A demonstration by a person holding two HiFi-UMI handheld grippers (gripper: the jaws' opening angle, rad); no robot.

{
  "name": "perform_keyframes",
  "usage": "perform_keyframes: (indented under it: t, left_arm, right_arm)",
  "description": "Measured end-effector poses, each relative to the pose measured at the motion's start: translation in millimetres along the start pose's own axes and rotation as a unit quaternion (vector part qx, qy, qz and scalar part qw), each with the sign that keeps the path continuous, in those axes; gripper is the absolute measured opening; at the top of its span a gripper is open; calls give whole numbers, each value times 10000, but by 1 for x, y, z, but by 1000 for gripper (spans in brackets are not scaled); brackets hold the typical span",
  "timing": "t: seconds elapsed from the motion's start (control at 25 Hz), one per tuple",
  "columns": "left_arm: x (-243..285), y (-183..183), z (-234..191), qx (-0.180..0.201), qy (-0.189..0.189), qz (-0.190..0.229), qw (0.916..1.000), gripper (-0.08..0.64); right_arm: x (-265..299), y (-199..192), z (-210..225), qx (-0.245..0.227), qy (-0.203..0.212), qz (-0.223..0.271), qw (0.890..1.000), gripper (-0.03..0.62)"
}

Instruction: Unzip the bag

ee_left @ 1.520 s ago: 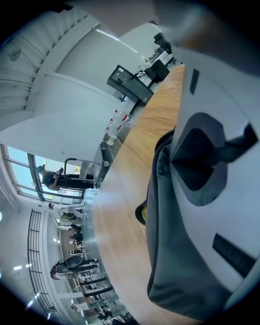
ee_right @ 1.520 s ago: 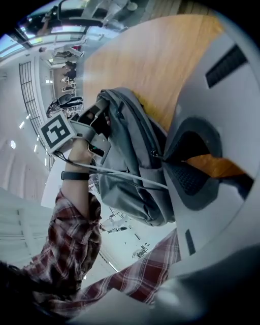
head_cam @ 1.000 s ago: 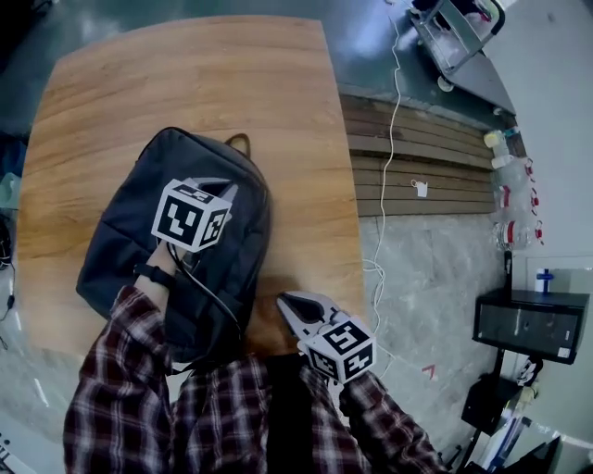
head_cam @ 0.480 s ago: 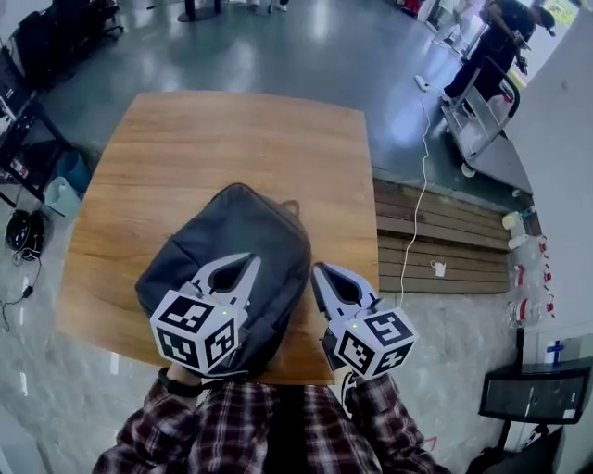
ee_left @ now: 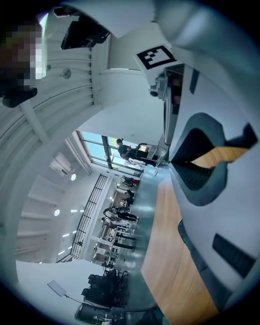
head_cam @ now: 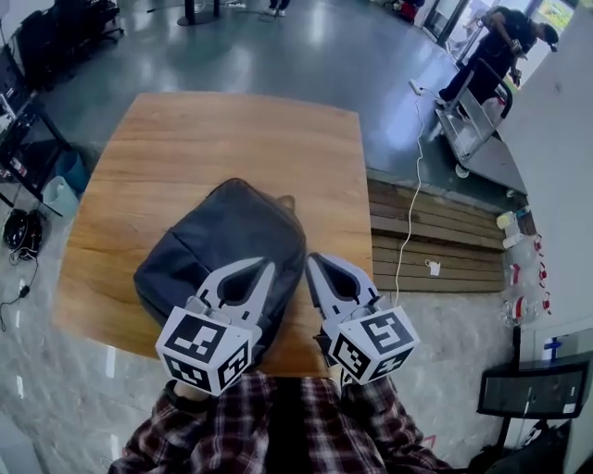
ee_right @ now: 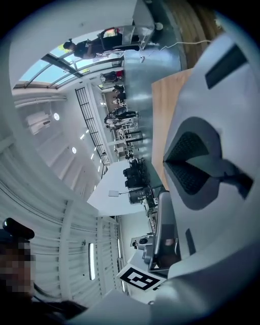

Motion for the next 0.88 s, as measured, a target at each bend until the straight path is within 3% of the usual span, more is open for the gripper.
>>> perform_keyframes:
  t: [0.48,0.76,0.88]
  left_arm:
    - [7,7,0,-63,-21,-4,10000,9]
    - [12,31,12,42,-408,-26,9992,9]
    - [18,34,11,137,-352,-39,9993,9]
  right_arm:
    - [0,2,-1,22,33,-44,10000,9]
    - [-10,19,-3,142,-226,-87,9996,11]
    - [-3,21,0,132,-159,-62,9998,11]
Point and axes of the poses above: the fingertips, and each gripper's own axes: x forward along the fingers, z to its right, y out of its top, the point moved 7 cm from there along -x, backward along the fingers, and after that the axes turned 12 degrees about -y, right-handed, at the moved point
